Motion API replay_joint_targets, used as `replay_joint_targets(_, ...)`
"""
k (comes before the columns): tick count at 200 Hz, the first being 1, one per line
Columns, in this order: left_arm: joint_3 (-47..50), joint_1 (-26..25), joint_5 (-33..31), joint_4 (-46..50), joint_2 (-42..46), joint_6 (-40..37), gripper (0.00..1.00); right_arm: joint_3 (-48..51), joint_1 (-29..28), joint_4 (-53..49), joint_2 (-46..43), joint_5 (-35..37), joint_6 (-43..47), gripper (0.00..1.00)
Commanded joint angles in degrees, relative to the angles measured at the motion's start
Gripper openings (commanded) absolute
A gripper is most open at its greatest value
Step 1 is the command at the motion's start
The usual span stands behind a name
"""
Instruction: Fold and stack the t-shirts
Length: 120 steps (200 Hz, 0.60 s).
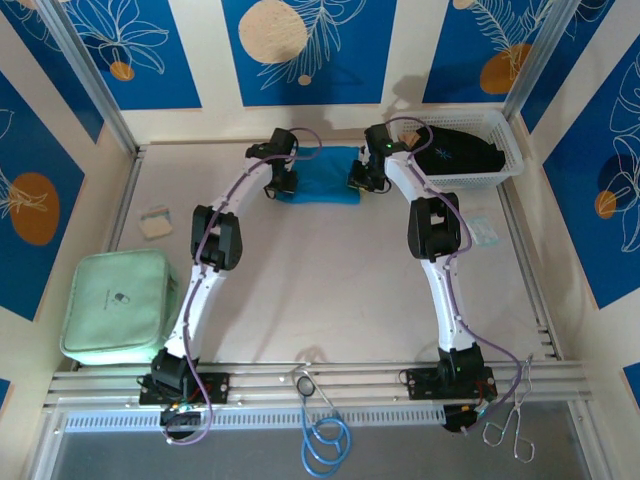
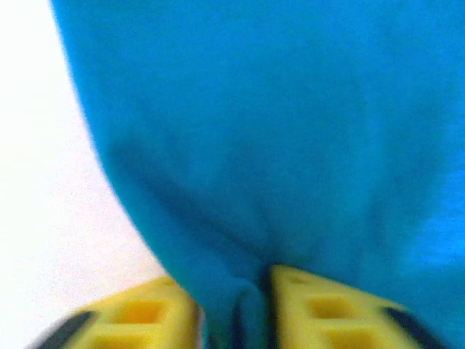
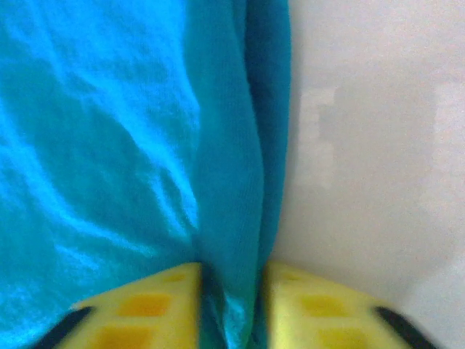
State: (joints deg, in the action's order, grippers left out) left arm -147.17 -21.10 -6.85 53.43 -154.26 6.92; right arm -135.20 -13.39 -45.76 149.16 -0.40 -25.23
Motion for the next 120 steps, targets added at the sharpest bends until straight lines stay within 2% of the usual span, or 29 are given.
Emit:
replay_joint_targets(1,0.78,1.04,-2.20,6.09,0.16,-1.30,0.65,-3.19,0.62,-4.69,-0.69,1.03,2.20,0.66)
replay_joint_targets(3,1.00,1.06,-2.27,5.97,0.59,-1.30,0.66,-3.49,0.59,-5.01,-1.05,1.17,2.37,0.70)
replay_joint_targets(15,2.43,1.06,-2.54,4.75,3.55,-1.71,0.74,-4.38,0.72,-5.90,-2.74,1.70,3.16,0.81)
replay_joint_targets(25,3.37,0.97,-2.88,3.71,6.45,-1.99,0.78,-4.89,0.89,-6.60,-4.56,2.06,3.79,1.00)
replay_joint_targets(50,5.61,0.89,-4.05,1.68,14.55,-2.52,0.94,-3.90,1.02,-8.00,-10.79,3.20,5.24,0.99)
replay_joint_targets(69,11.54,0.63,-5.17,-2.14,23.90,-2.94,0.98,0.83,0.75,-7.44,-17.86,3.79,6.17,0.99)
replay_joint_targets(120,48.15,0.23,-4.69,-28.48,58.65,-5.85,1.00,28.26,0.03,4.13,-44.36,6.69,9.38,0.99)
